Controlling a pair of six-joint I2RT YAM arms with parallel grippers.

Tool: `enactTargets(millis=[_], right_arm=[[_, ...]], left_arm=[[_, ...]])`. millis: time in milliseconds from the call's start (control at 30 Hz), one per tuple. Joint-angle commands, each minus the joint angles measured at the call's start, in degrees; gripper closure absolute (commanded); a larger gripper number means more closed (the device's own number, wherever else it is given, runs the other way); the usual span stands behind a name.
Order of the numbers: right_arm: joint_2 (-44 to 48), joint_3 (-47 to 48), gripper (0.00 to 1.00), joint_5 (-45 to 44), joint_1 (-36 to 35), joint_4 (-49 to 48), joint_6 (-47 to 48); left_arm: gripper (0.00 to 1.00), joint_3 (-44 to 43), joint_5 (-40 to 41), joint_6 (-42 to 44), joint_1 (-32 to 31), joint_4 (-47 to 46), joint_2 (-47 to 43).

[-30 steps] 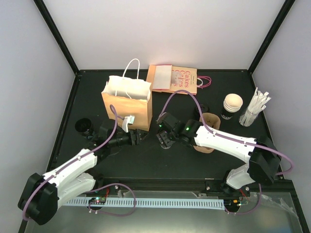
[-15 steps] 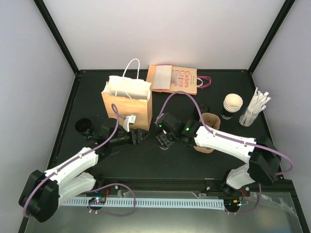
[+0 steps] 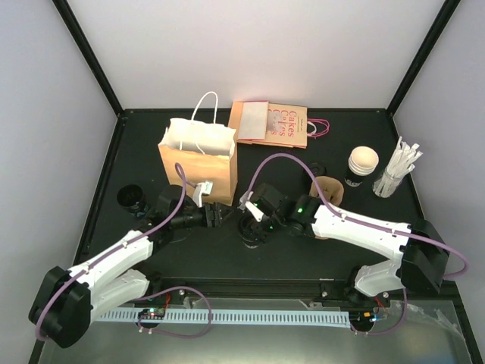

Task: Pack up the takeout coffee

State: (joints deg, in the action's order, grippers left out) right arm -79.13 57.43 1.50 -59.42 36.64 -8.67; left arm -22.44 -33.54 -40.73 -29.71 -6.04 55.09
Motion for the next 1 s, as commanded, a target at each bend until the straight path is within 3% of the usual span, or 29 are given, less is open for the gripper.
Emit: enactTargets(millis=[0, 233, 400, 667, 967], right_arm=[[-0.1, -2.2, 0.24, 3.5, -2.3, 0.4, 1.8], [-0.9, -3.1, 0.24, 2.8, -4.8, 0.1, 2.4], [-1.5, -3.0, 0.24, 2.5, -4.9, 0.3, 2.5], [-1.9, -2.9, 0.26, 2.3, -4.9, 0.4, 2.7], [-2.0, -2.8, 0.26, -0.8, -5.8, 1.1, 2.5]], left_arm=[[0.25, -3.4, -1.7, 1.3, -0.4, 4.0, -1.1], [0.26, -2.6, -2.9, 2.0, -0.4, 7.7, -2.1], [0.41, -2.1, -4.5, 2.2, -0.3, 9.1, -2.2], [0.56, -0.8, -6.3, 2.3, -0.3, 8.4, -0.6], [0.57, 0.7, -10.1, 1.7, -0.5, 9.5, -0.3]])
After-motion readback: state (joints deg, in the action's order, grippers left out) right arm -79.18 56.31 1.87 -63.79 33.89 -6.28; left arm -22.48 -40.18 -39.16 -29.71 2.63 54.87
